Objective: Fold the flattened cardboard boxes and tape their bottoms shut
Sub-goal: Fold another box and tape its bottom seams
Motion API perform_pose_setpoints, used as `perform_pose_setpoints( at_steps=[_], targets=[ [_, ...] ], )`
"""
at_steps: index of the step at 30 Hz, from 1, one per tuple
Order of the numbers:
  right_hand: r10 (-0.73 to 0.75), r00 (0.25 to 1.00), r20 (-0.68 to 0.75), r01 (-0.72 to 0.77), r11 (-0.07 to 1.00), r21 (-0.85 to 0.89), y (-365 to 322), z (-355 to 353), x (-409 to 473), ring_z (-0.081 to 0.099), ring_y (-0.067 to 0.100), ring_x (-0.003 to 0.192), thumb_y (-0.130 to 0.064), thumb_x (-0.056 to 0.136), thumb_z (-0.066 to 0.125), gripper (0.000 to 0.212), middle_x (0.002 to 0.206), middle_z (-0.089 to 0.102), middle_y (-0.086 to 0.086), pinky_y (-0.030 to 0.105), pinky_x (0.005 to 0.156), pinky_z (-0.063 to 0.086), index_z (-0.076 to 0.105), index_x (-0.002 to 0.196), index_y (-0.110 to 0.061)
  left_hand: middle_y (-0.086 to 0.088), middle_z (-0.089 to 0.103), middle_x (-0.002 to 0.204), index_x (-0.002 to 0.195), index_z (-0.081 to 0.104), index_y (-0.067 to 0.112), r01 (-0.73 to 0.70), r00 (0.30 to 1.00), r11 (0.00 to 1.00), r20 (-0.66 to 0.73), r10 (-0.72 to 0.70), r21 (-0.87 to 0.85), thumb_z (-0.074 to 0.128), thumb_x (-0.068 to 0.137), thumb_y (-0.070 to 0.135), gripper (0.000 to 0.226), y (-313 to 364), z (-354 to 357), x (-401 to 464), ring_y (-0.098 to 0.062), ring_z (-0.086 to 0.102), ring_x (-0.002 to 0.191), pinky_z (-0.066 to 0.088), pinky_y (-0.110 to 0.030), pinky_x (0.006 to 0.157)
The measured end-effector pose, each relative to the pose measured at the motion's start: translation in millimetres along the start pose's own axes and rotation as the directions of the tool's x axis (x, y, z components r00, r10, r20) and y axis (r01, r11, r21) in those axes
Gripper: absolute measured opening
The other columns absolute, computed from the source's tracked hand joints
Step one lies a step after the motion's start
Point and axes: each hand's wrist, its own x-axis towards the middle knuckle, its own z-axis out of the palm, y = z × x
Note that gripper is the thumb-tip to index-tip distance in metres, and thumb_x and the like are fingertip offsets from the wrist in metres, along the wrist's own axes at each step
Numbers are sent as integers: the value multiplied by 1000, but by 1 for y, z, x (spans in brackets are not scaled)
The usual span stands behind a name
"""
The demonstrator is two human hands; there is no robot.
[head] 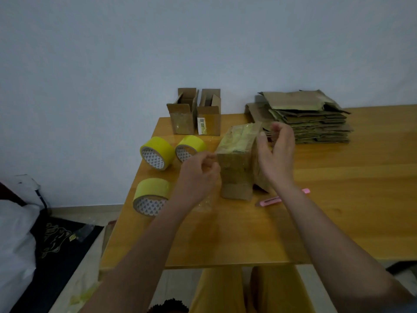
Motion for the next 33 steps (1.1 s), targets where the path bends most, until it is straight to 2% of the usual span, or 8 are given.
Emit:
perform_pose_setpoints(
  at_steps=[3,7,10,12,15,22,29,33],
  targets=[
    [189,949,253,-193,981,-9,10,-3,29,26,20,144,-45,102,38,56,157,28,1,41,117,26,26,152,-22,7,59,100,124,53,17,102,995,993,-4,-102,-56,53,97,30,30,11,24,9,-6,59,89,52,-26,77],
    [282,838,467,-346,937,56,18,-2,42,13,22,149,-56,101,25,61,163,11,-5,43,117,18,12,155,-33,3,56,110,125,47,19,154,987,979,-33,-159,-133,47,100,36,31,15,42,21,-4,53,92,51,-27,81],
    [263,904,336,-311,946,96,24,-2,44,30,21,142,-54,101,32,56,155,31,0,40,112,28,33,149,-27,-4,52,124,129,48,17,168,977,979,-111,-181,-118,44,99,41,39,12,46,34,-17,52,109,48,-39,96],
    [269,930,250,-304,946,114,28,-3,43,50,19,120,-54,99,38,44,128,55,2,34,96,42,55,125,-22,-4,50,126,133,46,15,156,971,980,-164,-175,-122,44,100,40,42,11,47,40,-19,50,113,45,-40,98],
    [299,919,258,-317,948,31,34,-1,35,54,18,88,-60,94,45,41,90,55,-2,30,71,39,53,86,-20,-7,49,128,137,38,12,206,956,966,-177,-233,-157,50,97,41,51,11,52,50,-24,50,117,45,-46,99],
    [370,899,233,-344,928,-147,27,2,25,54,12,81,-76,77,57,63,90,54,-3,30,62,44,51,95,-15,-1,59,116,122,61,20,347,865,904,-288,-411,-249,69,81,53,53,7,70,59,-20,58,103,53,-45,90],
    [417,873,252,-329,886,-326,23,12,30,56,24,102,-75,66,69,88,115,53,4,33,68,43,43,122,-12,8,58,110,130,58,19,313,877,870,-235,-419,-382,73,85,32,49,0,67,56,-12,57,103,53,-35,91],
    [438,854,281,-338,877,-341,24,14,39,56,21,100,-68,68,74,74,109,54,0,31,67,40,49,112,-15,10,61,103,121,61,20,338,873,879,-236,-426,-337,75,81,34,45,-3,67,63,-12,60,99,55,-39,89]
  ],
)
